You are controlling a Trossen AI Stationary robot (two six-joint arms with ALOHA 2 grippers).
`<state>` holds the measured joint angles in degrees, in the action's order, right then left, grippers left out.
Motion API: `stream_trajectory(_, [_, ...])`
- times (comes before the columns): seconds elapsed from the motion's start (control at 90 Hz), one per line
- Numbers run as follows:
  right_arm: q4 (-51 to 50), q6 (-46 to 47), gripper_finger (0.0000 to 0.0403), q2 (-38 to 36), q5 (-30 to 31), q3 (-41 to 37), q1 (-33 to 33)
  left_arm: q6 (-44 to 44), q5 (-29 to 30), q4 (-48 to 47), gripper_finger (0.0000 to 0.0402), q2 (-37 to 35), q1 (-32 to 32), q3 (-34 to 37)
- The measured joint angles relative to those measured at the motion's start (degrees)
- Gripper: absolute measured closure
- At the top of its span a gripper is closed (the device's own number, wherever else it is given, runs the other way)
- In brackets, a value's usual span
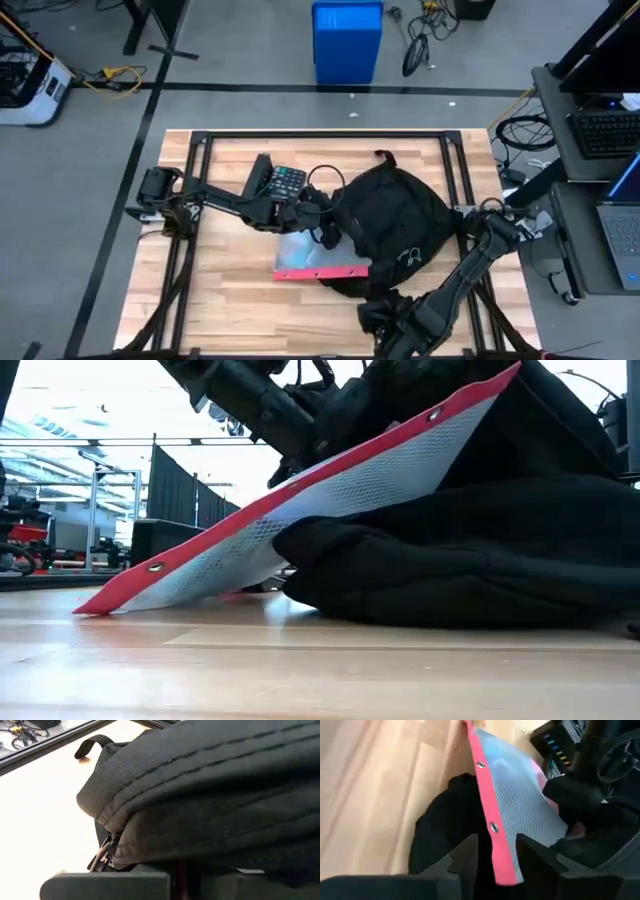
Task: Unpack backpack
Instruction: Put the white zip bag into the black backpack
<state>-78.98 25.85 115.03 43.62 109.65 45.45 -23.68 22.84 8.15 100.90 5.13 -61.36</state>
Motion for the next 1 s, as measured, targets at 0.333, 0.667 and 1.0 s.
stream_trajectory(0.333, [-0.29,-1.18,0.0284,8.34,1.42,-0.06,1.75,0.0,-0.25,0.48,0.0402,0.0,0.02,0.0])
stream_trajectory(0.667, [-1.39,-8.83,0.0284,11.81,17.75,-0.04,0.21,0.0,-0.27,0.45,0.0402,0.0,0.09,0.0])
stream_trajectory(1.0, [-4.1,-7.49,0.0284,11.78,8.83,-2.23,-5.86,0.5,-0.31,0.45,0.0402,-0.02,0.09,0.0])
